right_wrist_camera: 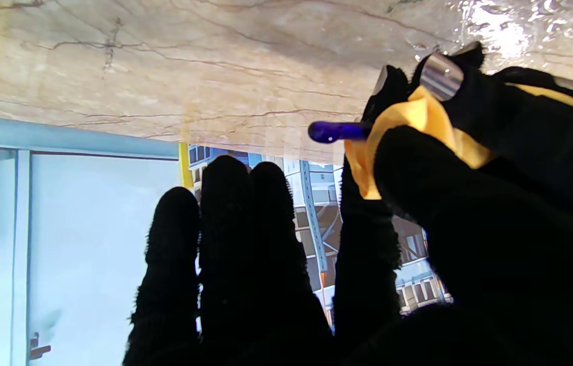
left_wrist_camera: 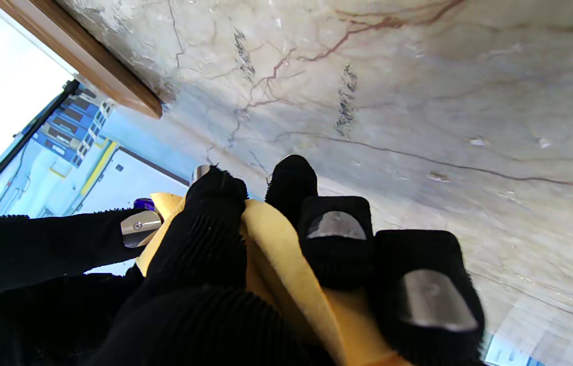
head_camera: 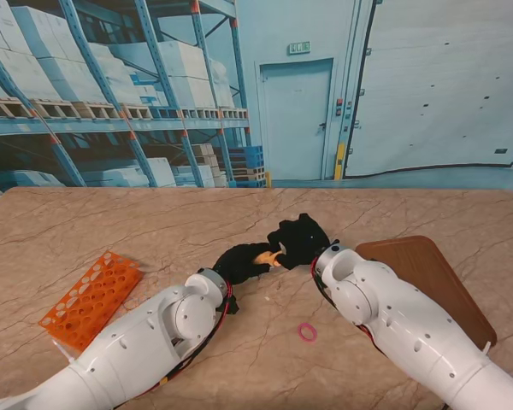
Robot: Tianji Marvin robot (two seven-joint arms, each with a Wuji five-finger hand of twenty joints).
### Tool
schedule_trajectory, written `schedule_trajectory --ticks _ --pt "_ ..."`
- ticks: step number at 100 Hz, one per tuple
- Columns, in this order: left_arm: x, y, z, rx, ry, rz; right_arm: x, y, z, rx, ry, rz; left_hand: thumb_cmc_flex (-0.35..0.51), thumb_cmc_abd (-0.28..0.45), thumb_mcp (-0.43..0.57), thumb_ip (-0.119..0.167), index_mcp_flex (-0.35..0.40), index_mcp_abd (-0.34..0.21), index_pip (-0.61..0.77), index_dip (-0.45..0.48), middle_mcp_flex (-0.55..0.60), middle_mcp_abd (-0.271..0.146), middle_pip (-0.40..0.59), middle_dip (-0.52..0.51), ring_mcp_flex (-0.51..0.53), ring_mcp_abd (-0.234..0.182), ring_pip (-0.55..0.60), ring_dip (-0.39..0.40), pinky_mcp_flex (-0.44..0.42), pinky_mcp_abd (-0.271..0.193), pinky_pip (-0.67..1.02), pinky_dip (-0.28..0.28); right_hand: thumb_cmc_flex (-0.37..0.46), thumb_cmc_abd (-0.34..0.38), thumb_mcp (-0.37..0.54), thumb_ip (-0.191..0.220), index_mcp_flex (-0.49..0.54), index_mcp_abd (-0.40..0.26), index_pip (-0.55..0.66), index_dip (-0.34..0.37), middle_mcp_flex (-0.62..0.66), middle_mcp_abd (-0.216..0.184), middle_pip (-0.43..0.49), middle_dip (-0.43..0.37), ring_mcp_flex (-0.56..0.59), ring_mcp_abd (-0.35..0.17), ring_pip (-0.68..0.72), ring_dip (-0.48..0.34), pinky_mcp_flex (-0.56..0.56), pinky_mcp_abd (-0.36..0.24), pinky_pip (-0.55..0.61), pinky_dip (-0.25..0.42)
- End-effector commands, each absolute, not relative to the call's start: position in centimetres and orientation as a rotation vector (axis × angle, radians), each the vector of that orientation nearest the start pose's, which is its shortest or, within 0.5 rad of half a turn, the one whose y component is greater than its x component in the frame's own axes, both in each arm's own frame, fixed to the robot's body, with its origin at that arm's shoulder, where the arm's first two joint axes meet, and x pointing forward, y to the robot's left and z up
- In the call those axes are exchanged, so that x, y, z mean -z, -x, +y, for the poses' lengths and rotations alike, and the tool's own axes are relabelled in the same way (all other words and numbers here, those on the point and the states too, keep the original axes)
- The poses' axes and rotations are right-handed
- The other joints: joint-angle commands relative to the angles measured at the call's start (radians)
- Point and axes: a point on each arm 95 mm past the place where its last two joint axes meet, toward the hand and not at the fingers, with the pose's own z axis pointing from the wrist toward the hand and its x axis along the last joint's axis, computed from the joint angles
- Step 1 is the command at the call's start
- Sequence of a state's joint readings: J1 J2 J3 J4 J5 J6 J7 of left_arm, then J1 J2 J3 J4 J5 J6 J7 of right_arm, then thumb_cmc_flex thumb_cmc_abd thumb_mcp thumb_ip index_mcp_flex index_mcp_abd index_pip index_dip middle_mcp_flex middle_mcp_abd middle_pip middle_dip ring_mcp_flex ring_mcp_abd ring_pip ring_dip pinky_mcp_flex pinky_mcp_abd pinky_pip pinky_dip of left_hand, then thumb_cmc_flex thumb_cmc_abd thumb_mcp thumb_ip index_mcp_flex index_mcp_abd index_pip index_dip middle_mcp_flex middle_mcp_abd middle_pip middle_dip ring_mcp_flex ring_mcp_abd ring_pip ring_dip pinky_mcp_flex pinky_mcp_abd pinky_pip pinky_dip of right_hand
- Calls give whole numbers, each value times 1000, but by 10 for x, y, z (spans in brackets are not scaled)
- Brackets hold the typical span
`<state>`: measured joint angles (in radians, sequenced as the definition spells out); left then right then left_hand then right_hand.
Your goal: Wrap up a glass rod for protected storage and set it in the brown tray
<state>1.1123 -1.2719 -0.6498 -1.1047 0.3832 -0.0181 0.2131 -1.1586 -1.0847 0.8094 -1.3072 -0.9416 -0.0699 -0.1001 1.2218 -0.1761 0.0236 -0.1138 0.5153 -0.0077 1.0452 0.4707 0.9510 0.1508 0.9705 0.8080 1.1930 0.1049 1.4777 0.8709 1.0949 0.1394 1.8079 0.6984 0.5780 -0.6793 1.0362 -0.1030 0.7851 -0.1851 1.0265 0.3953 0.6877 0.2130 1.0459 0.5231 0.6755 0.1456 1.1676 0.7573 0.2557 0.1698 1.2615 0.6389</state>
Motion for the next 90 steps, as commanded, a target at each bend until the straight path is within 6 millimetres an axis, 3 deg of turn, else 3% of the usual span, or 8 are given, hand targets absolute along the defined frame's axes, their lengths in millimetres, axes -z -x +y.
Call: schedule_trajectory --ticks 1,28,37,46,50,57,73,90 --pt "377 -454 -141 1827 1605 1478 328 -462 66 -1540 -950 1727 28 63 -52 40 -36 16 28 -27 61 -43 98 39 76 20 98 28 21 -163 286 90 15 -7 -6 -13 -52 -14 -23 -20 -28 21 -9 14 -28 1 15 14 -11 12 22 17" --pt "379 -455 -140 1832 1574 1453 325 -457 52 -1508 -952 1694 -165 27 -34 58 73 -2 53 -44 233 -196 274 147 79 -5 229 -19 23 -129 286 170 -43 -15 1 -21 -146 15 -98 -1 -53 14 -28 30 -43 -12 -11 15 -9 2 11 21" --pt "379 -455 -140 1839 1566 1435 325 -456 45 -1496 -953 1672 -441 -134 411 -12 89 -1 48 -46 256 -223 280 182 78 -22 254 -47 24 -136 286 186 2 7 -37 -32 -134 -11 -30 -36 -43 13 -30 31 -38 -9 -12 16 -8 2 9 23" --pt "379 -455 -139 1840 1554 1427 325 -455 39 -1486 -958 1652 -611 -244 573 -34 110 37 -5 -13 263 -252 289 203 79 -56 260 -50 27 -170 286 186 28 49 -51 -40 -97 -21 -16 -43 -31 11 -31 30 -31 -7 -12 17 -8 2 9 24" --pt "379 -455 -139 1841 1543 1429 324 -455 37 -1483 -963 1644 -718 -265 650 2 116 71 -47 39 256 -257 287 209 79 -68 259 -50 28 -185 286 183 42 64 -59 -45 -83 -26 -13 -44 -25 8 -33 28 -30 -6 -12 17 -8 2 9 24" --pt "379 -455 -138 1842 1528 1433 324 -454 34 -1483 -967 1630 -805 -318 647 10 99 88 -85 63 237 -262 282 214 79 -78 257 -50 30 -212 286 178 57 98 -83 -49 -53 -35 -8 -47 -6 -1 -37 24 -20 -4 -14 16 -8 2 8 24" --pt "378 -455 -137 1847 1515 1452 324 -453 31 -1492 -966 1618 -850 -331 600 5 69 104 -132 59 201 -248 270 222 79 -91 250 -46 31 -237 286 169 75 101 -92 -52 47 -62 -9 -84 139 -38 -99 -32 -6 -4 -23 10 -3 5 7 25" --pt "378 -454 -137 1859 1517 1464 325 -454 32 -1506 -940 1621 -804 -231 634 66 60 100 -134 67 172 -206 246 223 77 -69 230 -39 29 -225 286 154 75 69 -60 -72 95 -44 -16 -117 256 -66 -144 -85 28 -12 -36 0 11 13 2 27"
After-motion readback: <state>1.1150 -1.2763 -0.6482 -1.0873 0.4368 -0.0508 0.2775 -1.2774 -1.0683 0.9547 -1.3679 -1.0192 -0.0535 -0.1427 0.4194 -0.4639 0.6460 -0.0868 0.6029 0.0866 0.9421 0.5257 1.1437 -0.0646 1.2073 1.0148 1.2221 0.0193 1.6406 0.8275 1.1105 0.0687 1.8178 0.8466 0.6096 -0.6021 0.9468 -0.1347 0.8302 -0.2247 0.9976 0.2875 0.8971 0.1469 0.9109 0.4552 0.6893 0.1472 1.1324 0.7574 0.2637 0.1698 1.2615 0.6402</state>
